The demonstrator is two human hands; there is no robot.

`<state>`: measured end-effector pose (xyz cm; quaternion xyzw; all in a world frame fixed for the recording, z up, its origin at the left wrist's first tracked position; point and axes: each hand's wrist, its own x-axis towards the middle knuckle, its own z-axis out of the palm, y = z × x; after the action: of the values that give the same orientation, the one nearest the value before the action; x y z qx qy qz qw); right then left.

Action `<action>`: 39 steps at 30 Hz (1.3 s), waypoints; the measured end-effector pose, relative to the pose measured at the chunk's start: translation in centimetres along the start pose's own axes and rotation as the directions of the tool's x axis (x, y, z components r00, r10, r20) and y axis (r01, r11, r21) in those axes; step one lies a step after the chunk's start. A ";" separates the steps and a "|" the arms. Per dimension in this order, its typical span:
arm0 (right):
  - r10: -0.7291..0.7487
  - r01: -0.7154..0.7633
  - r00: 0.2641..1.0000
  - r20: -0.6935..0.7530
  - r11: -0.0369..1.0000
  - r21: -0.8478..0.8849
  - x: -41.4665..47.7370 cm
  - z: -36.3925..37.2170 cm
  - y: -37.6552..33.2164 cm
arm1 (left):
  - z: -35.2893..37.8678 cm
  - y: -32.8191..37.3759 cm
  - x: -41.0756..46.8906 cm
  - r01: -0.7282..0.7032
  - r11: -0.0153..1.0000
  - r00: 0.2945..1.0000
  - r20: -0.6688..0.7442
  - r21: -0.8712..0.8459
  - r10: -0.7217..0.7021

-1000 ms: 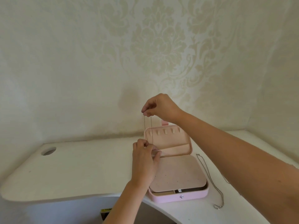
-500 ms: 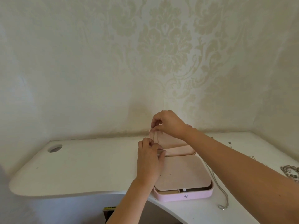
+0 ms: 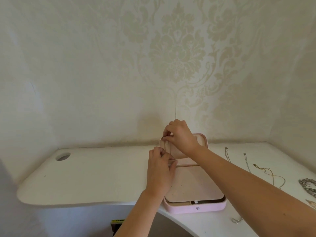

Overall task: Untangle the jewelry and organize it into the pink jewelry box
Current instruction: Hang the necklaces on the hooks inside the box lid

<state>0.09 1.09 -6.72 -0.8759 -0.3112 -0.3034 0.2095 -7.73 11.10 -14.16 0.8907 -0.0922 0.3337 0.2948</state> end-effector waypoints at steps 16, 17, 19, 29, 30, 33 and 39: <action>0.040 -0.078 0.962 -0.268 0.988 -0.132 -2.7 1.8 0.7 | 0.5 -0.5 0.0 -0.072 0.997 0.996 -0.059 0.007 0.072; 0.085 -0.121 0.958 -0.273 0.986 -0.116 -2.8 1.8 0.3 | 0.5 -0.6 0.0 -0.078 0.997 0.995 -0.063 0.013 0.078; 0.208 -0.232 0.962 -0.175 0.964 -0.131 -2.9 1.6 -0.6 | 0.6 -0.6 0.0 -0.092 0.996 0.993 -0.067 0.021 0.093; 0.423 -0.444 0.864 0.273 0.896 0.016 -2.3 -4.7 -0.6 | 0.4 -0.5 0.0 -0.084 0.996 0.996 -0.027 0.020 0.084; 0.432 -0.455 0.866 0.249 0.890 0.037 -2.3 -6.0 0.4 | 0.4 -0.4 0.0 -0.076 0.997 0.997 -0.017 0.022 0.076; 0.537 -0.553 0.825 0.176 0.831 0.058 -3.0 -9.4 4.7 | 0.3 -0.4 0.1 -0.041 0.999 0.999 0.019 0.024 0.040; 0.724 -0.702 0.631 0.279 0.686 -0.191 -6.8 -11.0 13.7 | 0.6 -0.1 0.7 -0.089 0.993 0.991 0.101 0.074 0.082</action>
<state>0.65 -17.69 -5.62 -0.9713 0.0398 -0.0535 0.2283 -6.77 10.84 -14.12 0.9121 -0.1316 0.3051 0.2402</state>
